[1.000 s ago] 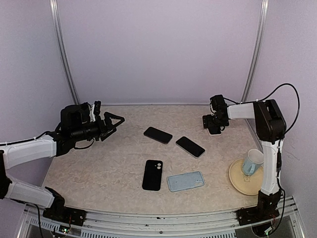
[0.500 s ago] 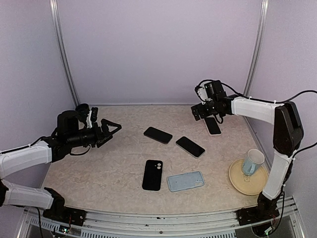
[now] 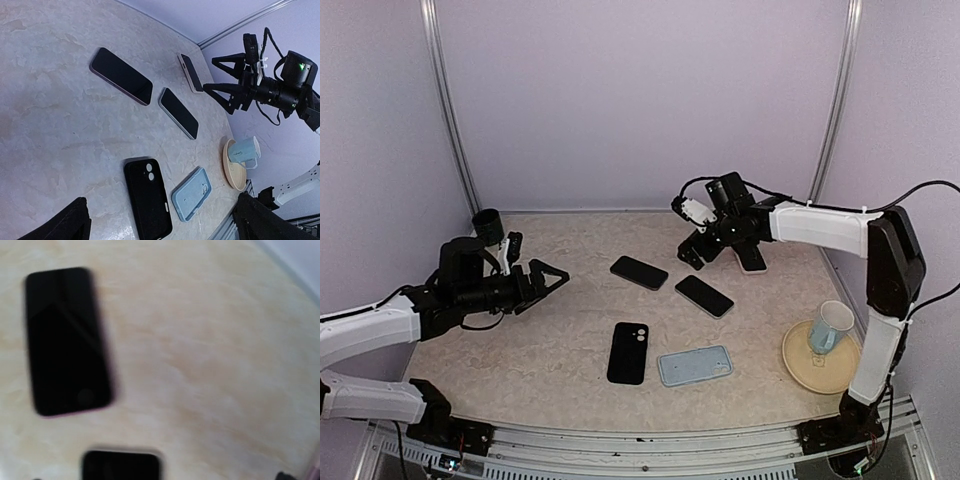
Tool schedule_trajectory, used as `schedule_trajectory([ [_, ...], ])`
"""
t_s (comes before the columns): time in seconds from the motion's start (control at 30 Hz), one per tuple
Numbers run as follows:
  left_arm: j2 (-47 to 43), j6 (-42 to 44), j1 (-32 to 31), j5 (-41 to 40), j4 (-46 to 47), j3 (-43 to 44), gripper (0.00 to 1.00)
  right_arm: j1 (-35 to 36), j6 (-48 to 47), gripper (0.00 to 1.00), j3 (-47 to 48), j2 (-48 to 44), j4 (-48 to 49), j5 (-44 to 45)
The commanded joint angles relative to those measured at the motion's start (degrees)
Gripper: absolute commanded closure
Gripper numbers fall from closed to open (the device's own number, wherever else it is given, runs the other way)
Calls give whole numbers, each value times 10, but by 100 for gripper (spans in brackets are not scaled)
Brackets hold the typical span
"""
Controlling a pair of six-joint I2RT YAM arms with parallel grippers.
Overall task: Put the phone into the phone case
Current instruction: Pick up the phone at the center of the board.
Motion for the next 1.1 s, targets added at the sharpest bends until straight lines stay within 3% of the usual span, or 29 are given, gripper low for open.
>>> schedule_trajectory([
  [0.0, 10, 9, -17, -29, -7, -1, 1, 33, -39, 0, 15, 27, -17, -38],
  [0.17, 17, 20, -27, -54, -21, -4, 1, 64, -83, 0, 24, 50, -21, -59],
  [0.7, 19, 28, -32, -59, 0, -11, 1, 68, -60, 0, 228, 238, -91, -56],
  [1.07, 44, 22, -33, -44, 53, -8, 1, 51, -66, 0, 181, 262, 14, -83],
])
